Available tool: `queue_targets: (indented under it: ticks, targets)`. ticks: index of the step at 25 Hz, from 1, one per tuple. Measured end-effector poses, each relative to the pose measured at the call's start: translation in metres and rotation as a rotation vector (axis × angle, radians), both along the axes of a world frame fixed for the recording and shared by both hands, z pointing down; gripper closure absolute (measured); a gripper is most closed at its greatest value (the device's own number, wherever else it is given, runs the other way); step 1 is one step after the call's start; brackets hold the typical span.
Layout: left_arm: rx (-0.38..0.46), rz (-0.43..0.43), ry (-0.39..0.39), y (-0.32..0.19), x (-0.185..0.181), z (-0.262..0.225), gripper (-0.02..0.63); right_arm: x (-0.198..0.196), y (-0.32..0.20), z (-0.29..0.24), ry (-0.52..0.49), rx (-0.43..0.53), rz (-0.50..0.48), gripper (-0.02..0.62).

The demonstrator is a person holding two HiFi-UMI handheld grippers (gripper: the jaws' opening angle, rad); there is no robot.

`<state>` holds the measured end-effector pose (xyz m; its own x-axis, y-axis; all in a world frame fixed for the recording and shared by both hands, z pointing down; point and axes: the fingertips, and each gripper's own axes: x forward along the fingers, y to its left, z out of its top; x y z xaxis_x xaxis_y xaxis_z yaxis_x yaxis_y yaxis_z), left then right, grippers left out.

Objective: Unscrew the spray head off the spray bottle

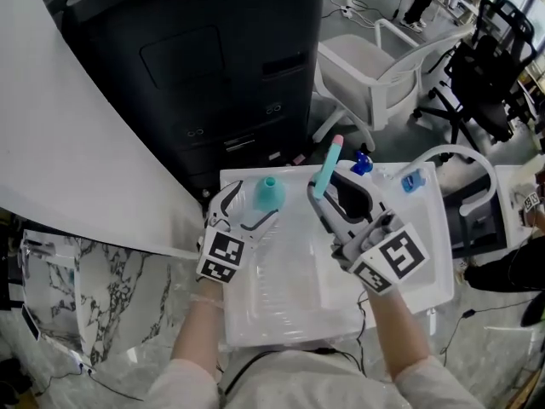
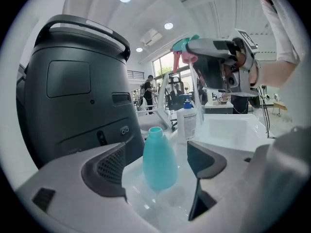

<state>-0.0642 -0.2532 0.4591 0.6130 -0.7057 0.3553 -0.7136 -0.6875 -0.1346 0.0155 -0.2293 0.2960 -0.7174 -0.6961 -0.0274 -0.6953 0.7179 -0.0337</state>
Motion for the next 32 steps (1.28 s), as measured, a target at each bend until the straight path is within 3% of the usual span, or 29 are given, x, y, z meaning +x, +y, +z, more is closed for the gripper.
queue_targets:
  ticks: [6, 12, 15, 32]
  targets:
    - [0.045, -0.069, 0.082, 0.015, -0.015, -0.030, 0.232, 0.004, 0.009, 0.006, 0.030, -0.006, -0.007, 0.462]
    - [0.096, -0.140, 0.099, 0.034, -0.025, -0.050, 0.519, 0.012, 0.019, 0.009, 0.051, -0.008, -0.015, 0.462]
    - [0.093, -0.178, 0.136, 0.042, -0.029, -0.056, 0.596, 0.014, 0.024, 0.013, 0.069, -0.006, -0.025, 0.462]
    - [0.091, -0.339, 0.272, 0.088, -0.042, -0.072, 0.600, 0.025, 0.052, 0.031, 0.064, -0.041, -0.090, 0.462]
